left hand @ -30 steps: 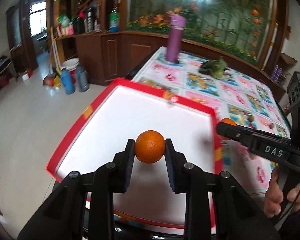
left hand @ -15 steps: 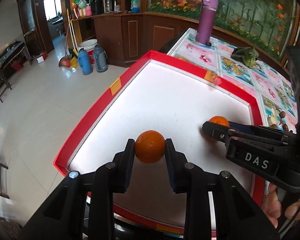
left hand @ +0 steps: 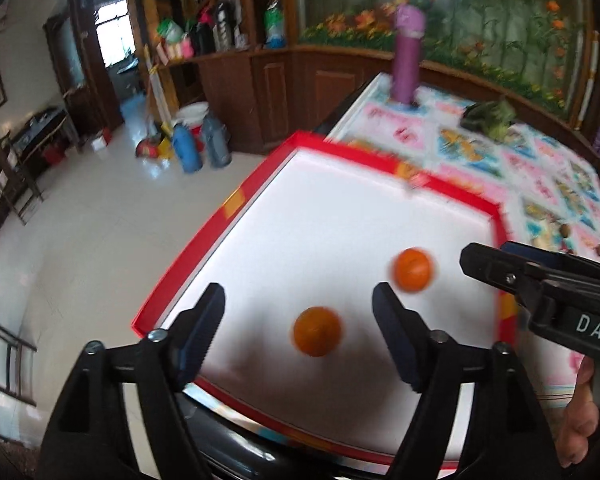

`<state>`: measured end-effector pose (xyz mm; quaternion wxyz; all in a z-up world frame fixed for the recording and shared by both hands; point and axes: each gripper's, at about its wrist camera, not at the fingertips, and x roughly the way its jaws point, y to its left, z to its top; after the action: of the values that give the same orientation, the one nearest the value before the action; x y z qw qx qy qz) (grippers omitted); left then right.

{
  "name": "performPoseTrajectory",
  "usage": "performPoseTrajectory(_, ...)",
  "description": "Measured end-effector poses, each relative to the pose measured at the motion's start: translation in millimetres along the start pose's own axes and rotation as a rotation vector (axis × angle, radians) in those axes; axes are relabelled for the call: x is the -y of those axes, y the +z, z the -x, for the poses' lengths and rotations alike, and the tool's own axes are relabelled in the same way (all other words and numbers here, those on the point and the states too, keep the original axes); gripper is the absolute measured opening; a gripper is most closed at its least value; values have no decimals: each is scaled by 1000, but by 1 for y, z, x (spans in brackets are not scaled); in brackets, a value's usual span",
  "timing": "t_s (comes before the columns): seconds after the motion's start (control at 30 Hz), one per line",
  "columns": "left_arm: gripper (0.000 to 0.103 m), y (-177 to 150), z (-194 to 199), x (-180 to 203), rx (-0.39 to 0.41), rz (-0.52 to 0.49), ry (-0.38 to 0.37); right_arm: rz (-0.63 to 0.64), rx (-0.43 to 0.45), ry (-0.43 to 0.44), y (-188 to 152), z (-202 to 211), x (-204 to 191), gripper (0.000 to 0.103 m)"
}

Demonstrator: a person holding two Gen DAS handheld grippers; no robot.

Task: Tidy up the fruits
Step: 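Move both open tools back over the fruit on the tablecloth, then grasp a beige cube with the right tool while the left tool grasps a beige lumpy ball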

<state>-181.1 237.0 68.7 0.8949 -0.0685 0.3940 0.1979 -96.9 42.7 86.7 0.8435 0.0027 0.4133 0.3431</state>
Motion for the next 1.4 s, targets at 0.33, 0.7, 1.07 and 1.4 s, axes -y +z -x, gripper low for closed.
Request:
performPoseTrajectory(0.33, 80, -9, 44, 107, 61, -240, -242, -59, 71, -290, -70, 106, 101, 67)
performPoseTrajectory(0.7, 80, -29, 18, 209, -52, -413, -400, -161, 30, -346, -107, 114, 165, 67)
performPoseTrajectory(1.07, 77, -29, -23, 243, -136, -423, -435, -166, -12, -329, -106, 95, 169, 67)
performPoseTrajectory(1.4, 68, -28, -34, 246, -153, -422, -443, -189, -73, -344, -107, 79, 175, 46)
